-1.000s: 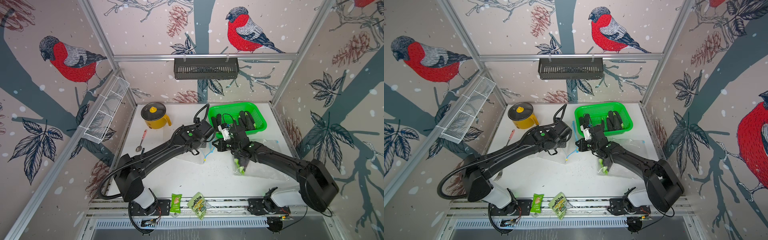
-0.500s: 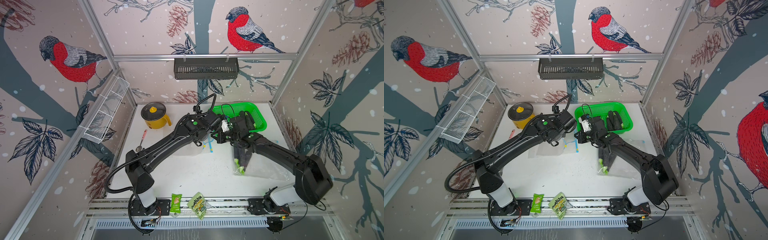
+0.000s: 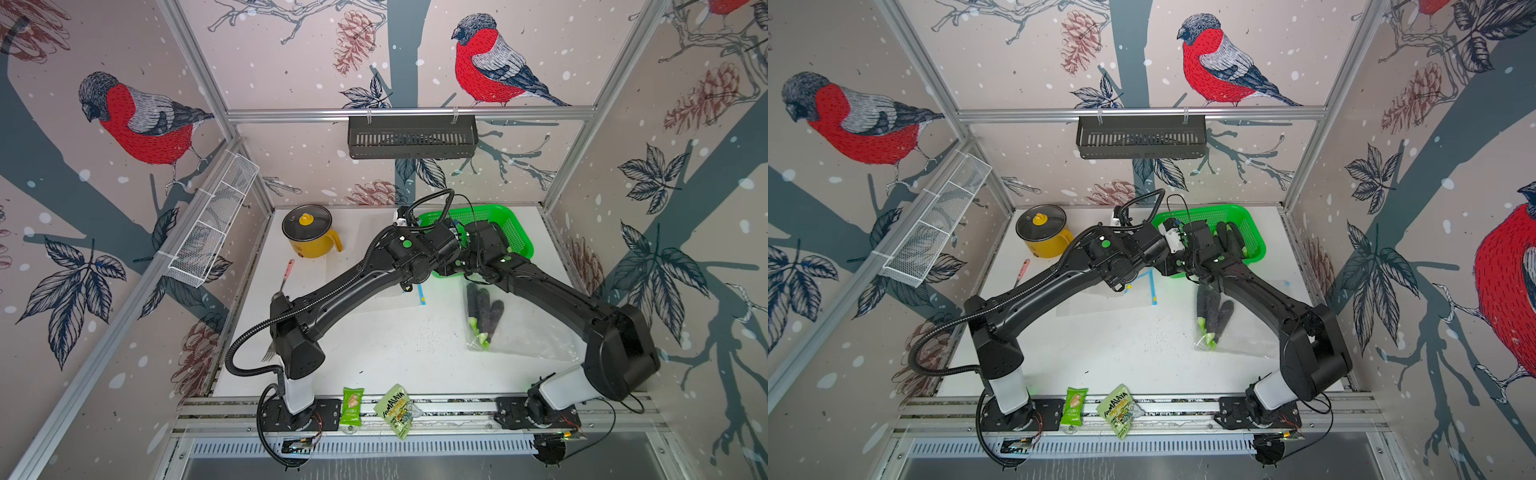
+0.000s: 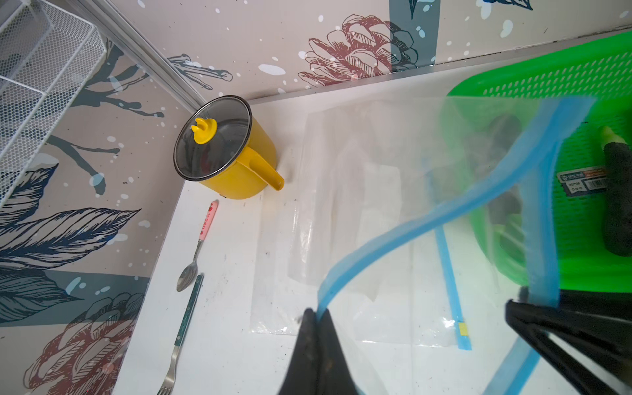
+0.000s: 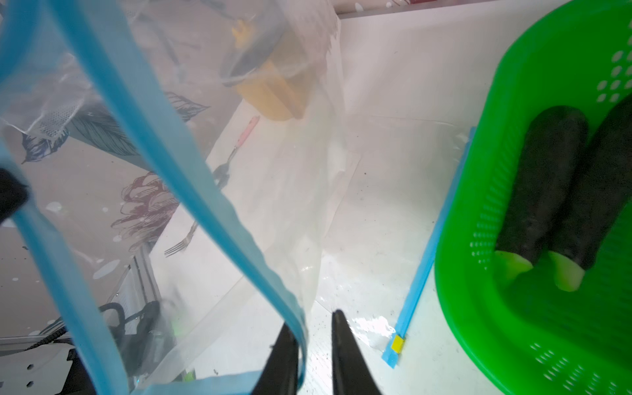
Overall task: Place the eggplant in a zip-top bag and seal the zipper
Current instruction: Open the zipper of the food storage bag at the center of the board, then pick up the eggplant from the basket.
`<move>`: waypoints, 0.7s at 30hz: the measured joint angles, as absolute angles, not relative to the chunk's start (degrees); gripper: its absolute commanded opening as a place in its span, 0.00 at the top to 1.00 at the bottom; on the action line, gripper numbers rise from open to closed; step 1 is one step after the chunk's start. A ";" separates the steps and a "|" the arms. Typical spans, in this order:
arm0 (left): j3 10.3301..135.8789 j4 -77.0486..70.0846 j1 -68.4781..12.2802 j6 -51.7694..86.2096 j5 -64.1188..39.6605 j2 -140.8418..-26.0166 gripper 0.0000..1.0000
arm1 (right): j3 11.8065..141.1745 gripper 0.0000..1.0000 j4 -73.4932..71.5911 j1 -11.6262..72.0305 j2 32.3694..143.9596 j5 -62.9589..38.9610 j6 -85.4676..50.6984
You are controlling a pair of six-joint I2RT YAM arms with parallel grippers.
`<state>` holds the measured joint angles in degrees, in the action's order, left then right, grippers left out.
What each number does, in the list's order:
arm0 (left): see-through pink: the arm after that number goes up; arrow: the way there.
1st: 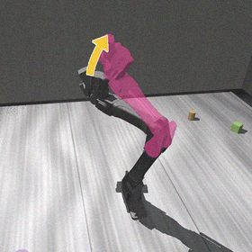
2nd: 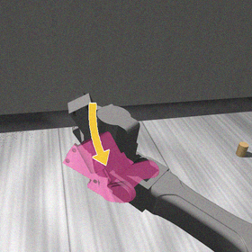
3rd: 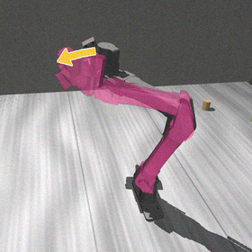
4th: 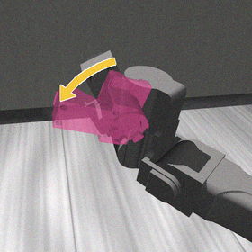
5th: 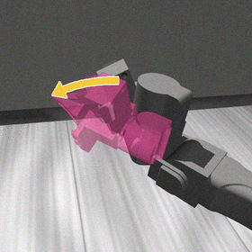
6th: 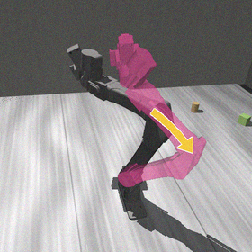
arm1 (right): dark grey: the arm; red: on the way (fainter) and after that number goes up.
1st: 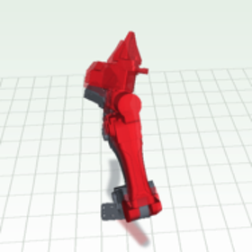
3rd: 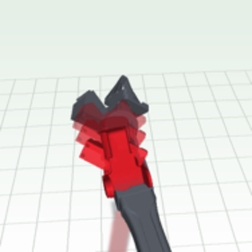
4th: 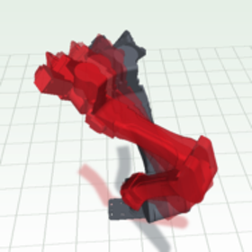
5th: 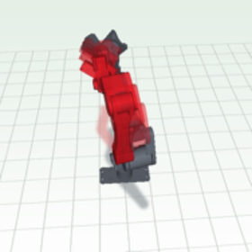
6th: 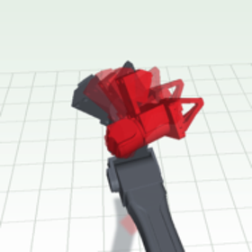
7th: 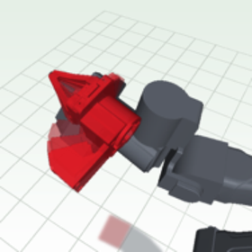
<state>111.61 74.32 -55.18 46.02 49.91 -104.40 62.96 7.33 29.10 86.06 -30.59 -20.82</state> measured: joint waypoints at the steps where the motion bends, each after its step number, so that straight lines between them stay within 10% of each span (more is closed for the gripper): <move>1: 110.06 72.99 -54.74 45.65 49.25 -103.81 1.00 | 62.74 0.63 7.40 28.34 85.45 -31.09 -20.62; 21: 97.08 51.40 -49.60 37.06 37.06 -96.18 1.00 | 69.52 0.15 5.58 10.44 97.21 -34.26 -16.43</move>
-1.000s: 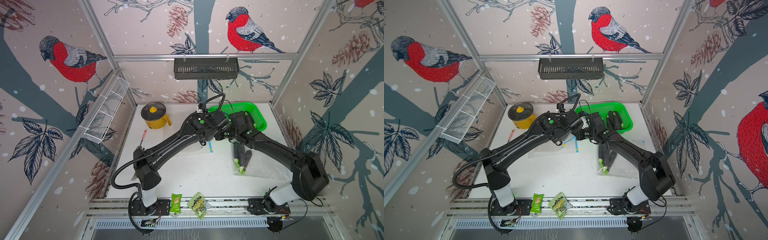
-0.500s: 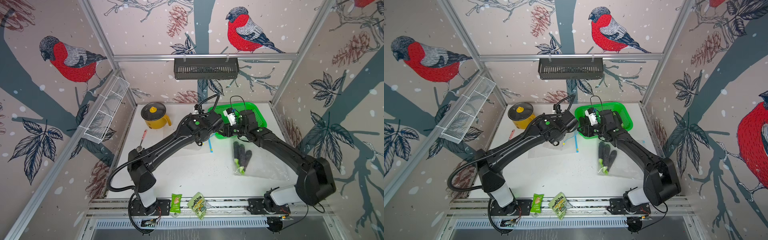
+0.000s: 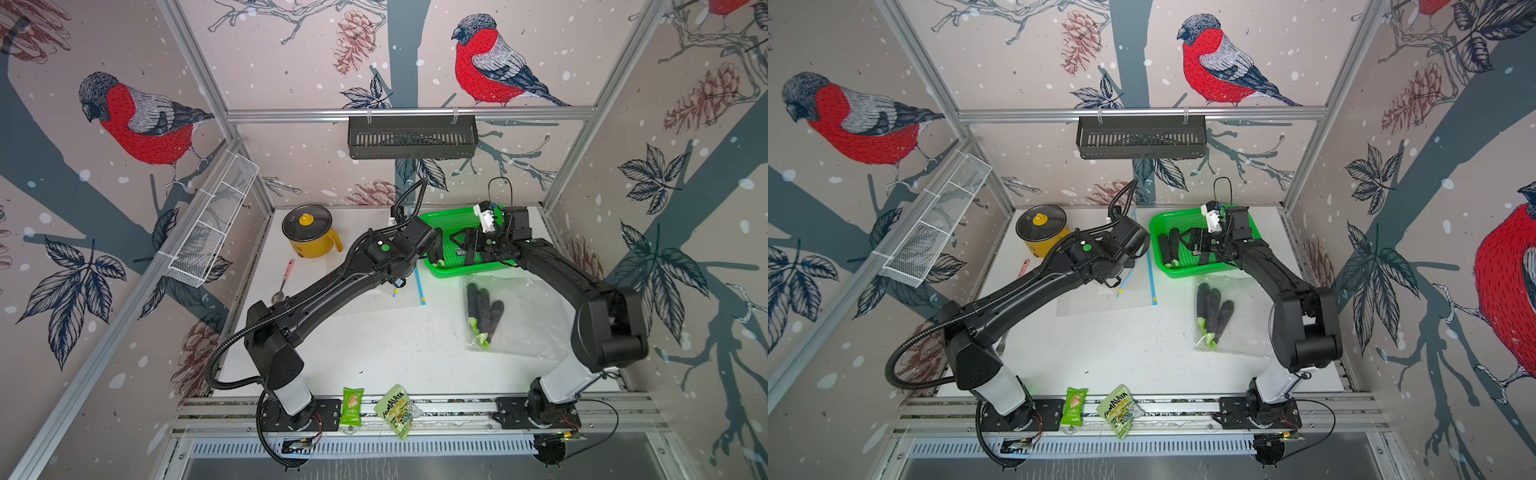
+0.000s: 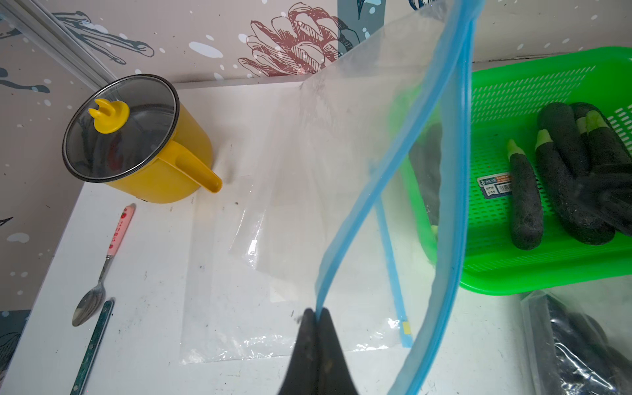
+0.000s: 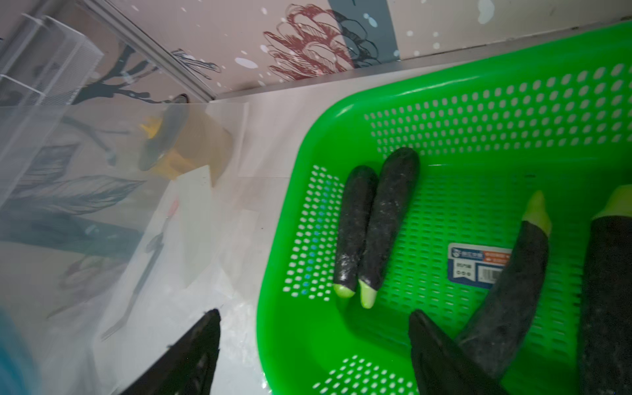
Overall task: Place the eggplant in a zip-top bag and seal the zipper
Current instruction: Pick up the eggplant from the basket.
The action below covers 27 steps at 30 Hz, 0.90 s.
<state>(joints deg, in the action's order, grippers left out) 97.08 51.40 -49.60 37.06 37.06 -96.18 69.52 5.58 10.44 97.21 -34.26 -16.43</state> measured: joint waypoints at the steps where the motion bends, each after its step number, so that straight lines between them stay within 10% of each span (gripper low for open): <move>1: 96.92 51.18 -49.54 37.04 36.82 -96.01 1.00 | 70.85 0.15 5.82 10.37 99.44 -33.63 -16.32; 27: 93.82 48.23 -49.45 35.62 34.50 -93.41 1.00 | 95.15 0.39 6.37 15.97 129.47 -16.40 -19.20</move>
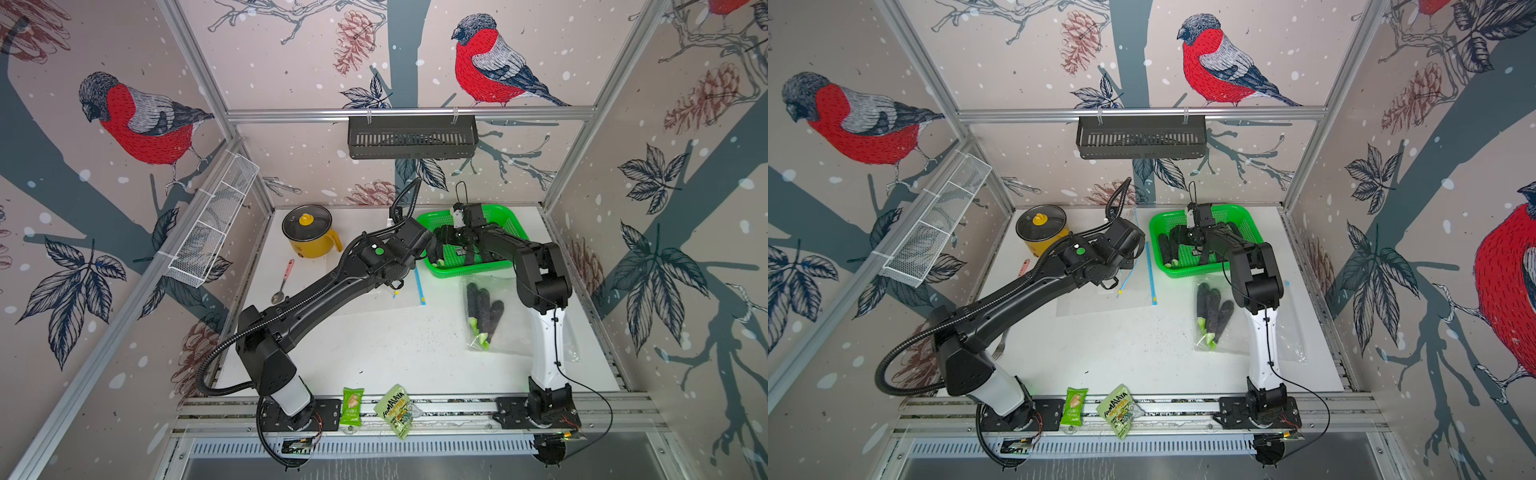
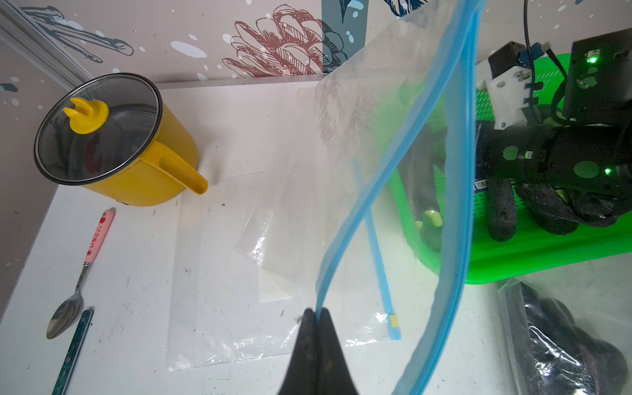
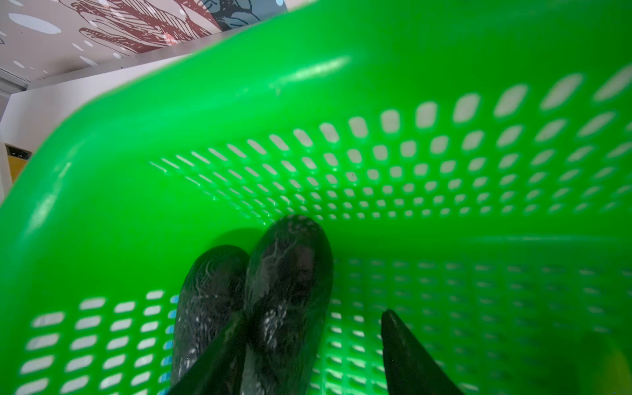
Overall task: Place the eggplant in a zip-top bag and seal the zipper
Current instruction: Pick up the eggplant from the basket.
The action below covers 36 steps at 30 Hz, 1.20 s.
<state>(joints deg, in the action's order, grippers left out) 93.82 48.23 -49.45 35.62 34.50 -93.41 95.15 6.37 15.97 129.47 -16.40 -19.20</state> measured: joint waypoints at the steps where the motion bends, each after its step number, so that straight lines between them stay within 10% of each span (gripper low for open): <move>1: 93.78 48.21 -49.45 35.62 34.50 -93.34 1.00 | 95.64 0.40 6.35 16.16 129.82 -16.29 -19.31; 20: 91.68 45.65 -49.45 35.51 32.62 -91.96 1.00 | 97.10 0.75 6.31 17.69 131.74 -12.80 -20.82; 36: 88.68 41.74 -48.93 35.59 28.86 -89.17 1.00 | 78.50 0.78 1.89 16.60 95.50 -22.06 -19.33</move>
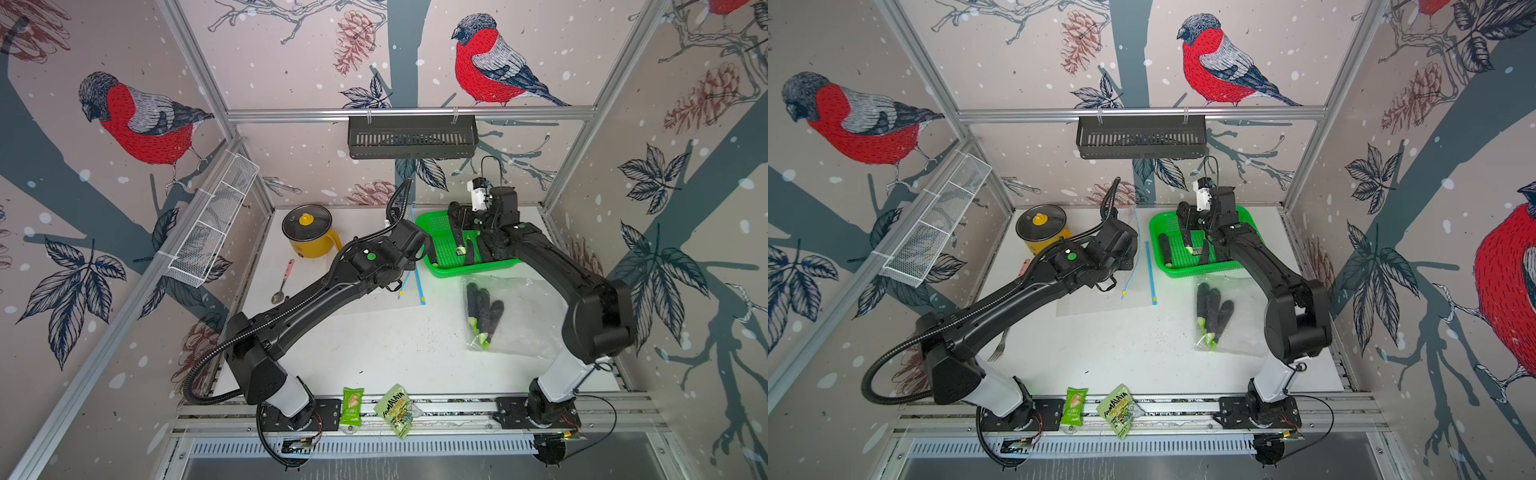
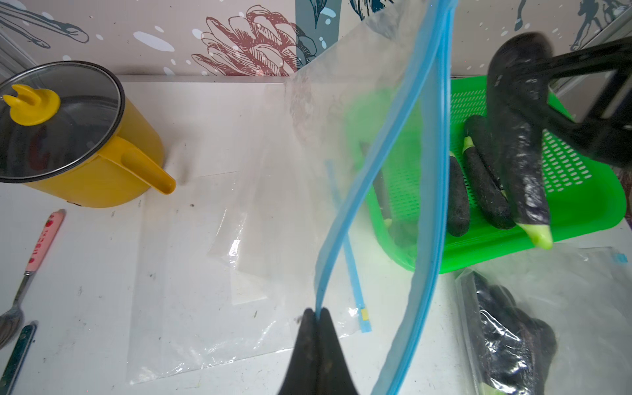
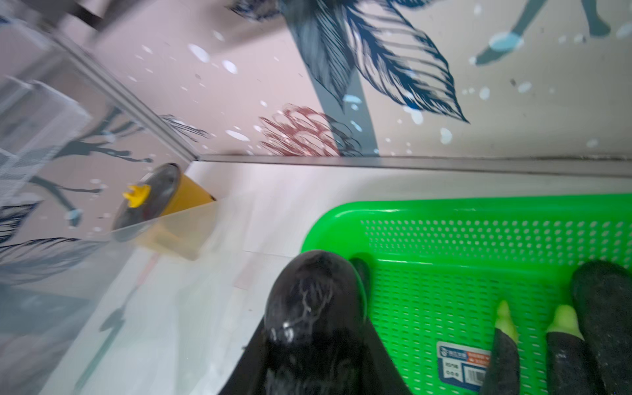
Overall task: Place the eggplant in a zip-top bag and seal the zipper
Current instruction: Pick up the eggplant from the basket, then place the eggplant in the zipper food storage bag.
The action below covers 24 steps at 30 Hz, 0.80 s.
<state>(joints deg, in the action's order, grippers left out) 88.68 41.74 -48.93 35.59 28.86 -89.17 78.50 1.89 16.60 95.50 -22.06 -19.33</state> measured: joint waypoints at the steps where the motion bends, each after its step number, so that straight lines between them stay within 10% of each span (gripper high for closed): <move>1: 88.29 41.21 -48.90 35.59 28.40 -88.92 1.00 | 76.99 0.78 1.02 16.91 92.73 -22.90 -19.38; 11: 87.07 37.89 -48.03 35.59 22.46 -87.83 1.00 | 63.64 0.79 -18.33 24.29 73.45 -26.85 -25.85; 24: 87.48 36.23 -47.11 35.99 16.75 -87.11 1.00 | 62.30 0.79 -36.80 33.43 80.16 -23.66 -28.38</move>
<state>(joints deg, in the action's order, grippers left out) 87.48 36.23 -47.11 35.99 16.75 -87.11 62.30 -36.80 33.43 80.16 -23.66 -28.38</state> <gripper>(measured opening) 0.050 0.328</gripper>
